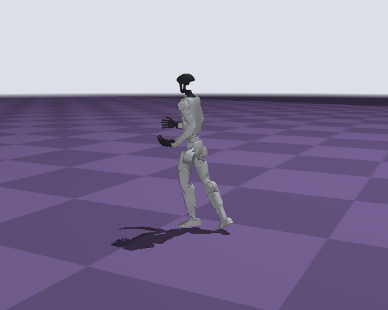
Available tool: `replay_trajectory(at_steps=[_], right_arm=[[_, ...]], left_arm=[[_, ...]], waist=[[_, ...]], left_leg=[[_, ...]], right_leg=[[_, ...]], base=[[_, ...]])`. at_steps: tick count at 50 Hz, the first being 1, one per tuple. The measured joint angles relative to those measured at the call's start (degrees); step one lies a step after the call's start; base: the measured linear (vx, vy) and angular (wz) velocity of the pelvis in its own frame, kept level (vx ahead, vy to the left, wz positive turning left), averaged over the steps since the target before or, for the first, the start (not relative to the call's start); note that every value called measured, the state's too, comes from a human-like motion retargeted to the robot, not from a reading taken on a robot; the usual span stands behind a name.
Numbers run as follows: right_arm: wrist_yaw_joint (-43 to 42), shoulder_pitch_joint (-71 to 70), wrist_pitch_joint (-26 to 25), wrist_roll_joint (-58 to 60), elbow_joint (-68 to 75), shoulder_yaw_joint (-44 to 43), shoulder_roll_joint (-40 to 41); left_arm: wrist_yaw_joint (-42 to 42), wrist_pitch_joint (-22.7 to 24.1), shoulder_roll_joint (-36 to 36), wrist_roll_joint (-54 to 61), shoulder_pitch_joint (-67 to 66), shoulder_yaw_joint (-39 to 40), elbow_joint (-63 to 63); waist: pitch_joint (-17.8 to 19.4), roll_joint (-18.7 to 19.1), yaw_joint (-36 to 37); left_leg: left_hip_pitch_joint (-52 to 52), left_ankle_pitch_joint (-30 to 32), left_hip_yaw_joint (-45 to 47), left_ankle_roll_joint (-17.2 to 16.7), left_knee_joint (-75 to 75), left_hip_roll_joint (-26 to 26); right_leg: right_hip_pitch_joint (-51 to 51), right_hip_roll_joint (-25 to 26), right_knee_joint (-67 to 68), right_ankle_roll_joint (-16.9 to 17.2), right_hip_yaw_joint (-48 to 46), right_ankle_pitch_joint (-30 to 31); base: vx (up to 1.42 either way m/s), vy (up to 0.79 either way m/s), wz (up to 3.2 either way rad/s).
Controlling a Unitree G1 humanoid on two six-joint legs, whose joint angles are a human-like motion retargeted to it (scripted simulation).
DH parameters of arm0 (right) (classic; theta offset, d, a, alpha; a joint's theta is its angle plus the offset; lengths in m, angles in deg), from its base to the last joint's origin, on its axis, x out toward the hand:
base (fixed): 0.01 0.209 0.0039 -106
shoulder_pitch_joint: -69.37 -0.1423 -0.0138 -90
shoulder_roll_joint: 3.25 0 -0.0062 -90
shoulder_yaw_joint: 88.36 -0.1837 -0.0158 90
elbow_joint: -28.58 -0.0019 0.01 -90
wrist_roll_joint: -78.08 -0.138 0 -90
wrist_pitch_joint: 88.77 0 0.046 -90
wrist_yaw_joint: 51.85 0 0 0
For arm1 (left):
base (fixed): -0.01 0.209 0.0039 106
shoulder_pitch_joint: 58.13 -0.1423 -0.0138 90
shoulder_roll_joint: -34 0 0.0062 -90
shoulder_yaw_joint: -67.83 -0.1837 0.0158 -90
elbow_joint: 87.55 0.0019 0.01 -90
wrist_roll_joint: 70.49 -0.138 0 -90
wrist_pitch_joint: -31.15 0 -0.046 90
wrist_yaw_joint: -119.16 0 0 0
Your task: Walk run
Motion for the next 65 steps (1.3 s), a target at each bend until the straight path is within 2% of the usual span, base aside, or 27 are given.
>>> replay_trajectory(at_steps=[2, 5, 7, 9, 12, 15, 20, 22, 25, 27, 28, 30, 32, 33, 35, 37, 39, 41, 45, 49, 52, 55, 57, 60, 62, 63, 65], right_arm=[[3.1, 1.4, -0.4, 0.8, 3.2, -0.6, 2.7], [3.1, 4.7, 0.5, 4.7, 7.1, 1.9, 6.4], [0.8, 6.8, 1.6, 6.4, 9.4, 1.5, 7.8], [-0.3, 9.7, 2.0, 7.3, 11.1, 1.7, 9.3], [-0.5, 14.8, 2.1, 7.0, 12.2, 1.5, 11.9], [-1.4, 18.8, 2.2, 6.0, 12.7, 1.5, 14.2], [-2.3, 20.3, 2.1, 3.8, 13.3, 3.1, 15.8], [-1.5, 19.6, 1.9, 3.7, 13.1, 3.7, 15.4], [-0.3, 18.0, 1.7, 5.3, 12.4, 3.7, 13.3], [-0.6, 16.3, 1.5, 6.9, 12.5, 3.6, 11.4], [-0.9, 15.3, 1.3, 7.7, 12.8, 3.3, 10.7], [-1.7, 13.3, 1.0, 9.4, 13.5, 1.8, 9.9], [-2.7, 11.7, 0.8, 11.1, 12.9, -1.2, 9.5], [-3.4, 11.2, 0.8, 12.0, 12.3, -2.4, 9.3], [-5.9, 9.9, 1.2, 13.6, 11.1, -3.7, 8.7], [-7.9, 8.3, 1.3, 14.4, 10.6, -4.0, 8.7], [-8.2, 6.1, 1.3, 14.7, 9.9, -4.0, 8.0], [-7.9, 3.8, 1.5, 14.5, 9.1, -3.4, 6.7], [-8.1, 0.5, 2.2, 13.7, 7.2, -2.6, 3.7], [-8.6, -0.6, 2.5, 14.2, 6.6, -3.8, 1.7], [-9.2, -0.6, 2.4, 15.4, 8.0, -5.9, 2.2], [-9.5, 0.6, 2.7, 16.3, 10.2, -7.4, 4.4], [-9.2, 2.3, 3.4, 16.8, 12.0, -7.8, 6.6], [-9.1, 6.9, 4.7, 19.0, 14.6, -7.7, 9.4], [-10.7, 10.2, 4.9, 20.7, 16.7, -6.5, 9.3], [-11.3, 11.4, 4.9, 21.3, 17.8, -6.2, 9.2], [-11.4, 13.9, 4.9, 22.4, 19.6, -6.8, 8.1]], left_arm=[[0.5, -0.4, -1.4, 1.0, 1.4, 1.2, 1.9], [2.6, -1.2, -3.3, 3.3, 2.8, 2.1, 2.9], [3.4, -0.6, -3.5, 4.8, 3.8, 0.3, 2.7], [4.0, -1.0, -3.3, 5.3, 5.4, -0.8, 3.3], [4.6, -1.4, -1.7, 5.8, 7.6, -3.4, 3.7], [3.2, -1.8, 0.4, 5.8, 8.9, -5.4, 3.3], [1.7, -2.9, 3.3, 4.7, 10.9, -5.7, 3.9], [1.7, -2.6, 3.8, 4.2, 10.5, -5.4, 4.1], [1.9, -2.0, 3.2, 3.7, 8.9, -4.1, 4.7], [2.1, -1.7, 2.0, 3.5, 7.0, -2.7, 5.6], [2.3, -1.5, 1.5, 3.5, 5.9, -2.3, 6.0], [2.5, -0.9, 0.3, 2.9, 3.6, -1.9, 7.1], [2.5, -1.1, -1.3, 1.3, 2.9, -1.7, 8.4], [3.0, -1.1, -2.0, 0.4, 2.9, -1.9, 8.9], [3.2, -0.7, -3.3, -1.3, 3.0, -1.7, 9.0], [1.9, -0.1, -3.5, -2.1, 2.1, -0.9, 8.4], [0.6, -0.2, -4.2, -2.1, 1.3, 0.1, 7.8], [0.3, -0.6, -4.6, -1.5, 0.5, 0.7, 7.3], [1.0, -0.2, -4.3, -0.5, -0.5, 1.6, 6.2], [1.8, 0.3, -4.4, -0.9, -0.2, 2.6, 5.6], [3.0, 0.8, -5.5, -1.4, 1.3, 3.5, 6.1], [5.1, 2.1, -7.7, -2.0, 2.2, 4.5, 6.1], [6.0, 2.8, -8.8, -1.9, 2.5, 5.4, 5.9], [6.8, 3.0, -8.9, -0.3, 3.3, 5.9, 5.7], [7.4, 3.1, -7.9, 1.0, 4.5, 5.8, 5.4], [7.6, 3.4, -7.0, 1.4, 5.5, 5.4, 5.0], [7.6, 3.2, -5.6, 2.2, 7.8, 4.3, 4.6]], waist=[[-0.5, 1.5, 1.3], [-0.5, 6.5, -1.1], [-1.0, 10.0, -4.2], [-1.1, 12.0, -5.9], [-1.8, 13.6, -8.8], [-2.3, 13.6, -12.1], [-0.9, 8.4, -14.9], [0.3, 6.6, -15.1], [2.0, 4.8, -15.5], [1.8, 4.5, -14.4], [1.0, 5.0, -14.5], [-0.2, 7.0, -17.3], [-0.6, 9.1, -18.7], [-0.9, 9.4, -18.7], [-2.2, 7.3, -18.5], [-2.7, 5.3, -15.9], [-1.8, 3.7, -13.1], [-0.9, 2.7, -10.2], [0.2, 2.5, -5.6], [0.5, 2.4, -2.5], [0.5, 2.6, 0.0], [0.8, -0.2, 1.6], [0.4, -2.8, 4.0], [0.0, -0.7, 1.7], [0.7, 2.2, -3.7], [0.1, 6.0, -5.7], [0.0, 10.0, -7.4]], left_leg=[[-3.9, -1.0, -13.3, 0.0, 3.7, 1.1], [0.6, -3.0, -9.9, 0.0, 5.4, 6.1], [2.8, -2.7, -15.3, 0.0, 3.6, 6.2], [3.6, -1.5, -21.6, 0.0, 2.4, 5.2], [4.8, -0.4, -29.6, 0.0, 1.5, 3.9], [5.8, 0.1, -38.8, 0.0, 1.7, 1.5], [10.4, 0.1, -50.4, 0.0, 3.2, -6.4], [13.7, 0.5, -53.6, 0.0, 3.2, -8.6], [19.2, 2.5, -57.0, 0.0, 3.0, -11.2], [21.7, 5.9, -56.0, -0.7, 2.9, -12.0], [21.7, 8.2, -55.6, -2.5, 3.8, -11.1], [20.8, 15.7, -55.7, -7.9, 9.2, -9.2], [17.0, 26.0, -53.0, -17.6, 17.4, -7.4], [14.1, 29.2, -49.4, -23.3, 22.6, -6.2], [9.5, 34.3, -36.2, -30.0, 29.6, -4.5], [5.4, 30.3, -29.4, -26.1, 35.6, -0.1], [0.7, 23.8, -24.1, -20.2, 39.4, 0.8], [-4.0, 19.0, -20.2, -17.2, 39.6, 1.0], [-13.3, 9.6, -18.8, -13.6, 30.8, -0.4], [-17.1, 2.6, -6.1, -4.7, 14.4, 2.5], [-17.9, -0.6, -3.0, -3.0, 4.5, -0.4], [-16.5, 3.9, -2.8, 0.0, 5.0, -1.2], [-14.8, -2.0, -1.9, 0.0, 8.8, 0.3], [-14.4, -10.5, -13.5, 0.0, 16.1, 1.1], [-10.7, -14.8, -17.4, 0.0, 20.0, 1.2], [-10.1, -15.7, -21.2, 0.0, 20.0, 3.2], [-8.8, -18.2, -25.0, 0.0, 21.8, 4.2]], right_leg=[[-3.5, -0.5, 9.5, -2.2, 1.2, 13.1], [-11.9, 2.8, 28.4, -9.4, 7.8, 20.7], [-16.8, 7.5, 33.3, -6.2, 11.7, 12.8], [-21.3, 8.8, 35.5, -6.8, 13.3, 7.4], [-27.2, 6.3, 33.5, -9.0, 12.0, -0.1], [-31.0, 4.6, 23.7, -9.0, 13.5, -1.5], [-34.1, 5.4, 3.4, -3.7, 31.2, 0.5], [-34.9, 4.1, -2.8, -2.0, 33.4, -0.9], [-34.6, 4.3, -7.9, 7.0, 39.4, 0.6], [-33.8, 4.4, -6.1, 5.4, 38.2, 4.4], [-33.4, 5.6, -4.0, 2.5, 39.0, 2.8], [-33.9, 3.8, 1.2, 0.9, 32.6, -1.4], [-32.4, 6.0, 4.2, -0.9, 37.1, -5.6], [-31.1, 4.4, 4.5, -1.3, 34.4, -7.1], [-29.8, -3.5, 4.5, -0.3, 26.8, -8.6], [-26.8, -3.4, 3.1, -2.1, 24.0, -9.3], [-23.4, -4.3, 1.1, -2.2, 22.5, -8.9], [-20.3, -5.2, -1.2, -2.0, 19.1, -7.8], [-14.8, -3.7, -5.0, -1.4, 13.3, -7.0], [-10.5, -0.7, -6.6, -1.9, 9.7, -8.8], [-7.1, 1.7, -7.4, -2.8, 3.5, -7.8], [-4.1, 1.3, -5.7, -2.1, 3.6, -1.7], [-3.6, -1.0, -1.8, -1.2, 4.5, 8.6], [-7.9, 1.1, 14.7, -5.5, 9.0, 24.6], [-14.1, 1.4, 34.6, -13.1, 7.5, 24.5], [-17.6, 6.7, 36.3, -13.8, 9.6, 24.3], [-26.0, 9.5, 45.5, -13.6, 13.1, 15.8]], base=[[0.78, 0.35, 0.42], [0.86, 0.47, 1.39], [0.64, 0.35, 3.02], [0.51, 0.19, 2.86], [0.63, 0.15, 3.20], [0.69, 0.02, 3.22], [0.65, -0.08, 2.42], [0.84, -0.01, 1.72], [0.94, 0.02, 1.12], [0.99, 0.04, 0.39], [0.93, 0.00, 1.07], [0.91, -0.01, 2.16], [0.92, 0.02, 2.54], [0.79, 0.07, 2.31], [0.84, 0.10, 2.06], [0.75, -0.16, 1.29], [0.56, -0.01, 0.82], [0.52, 0.04, 0.63], [0.74, 0.03, 0.97], [0.69, -0.02, 1.15], [0.87, 0.01, 0.85], [1.08, -0.10, 0.41], [1.25, -0.10, -0.28], [1.38, 0.12, 1.09], [1.38, 0.15, 2.41], [1.17, 0.19, 2.12], [1.15, 0.19, 1.70]])
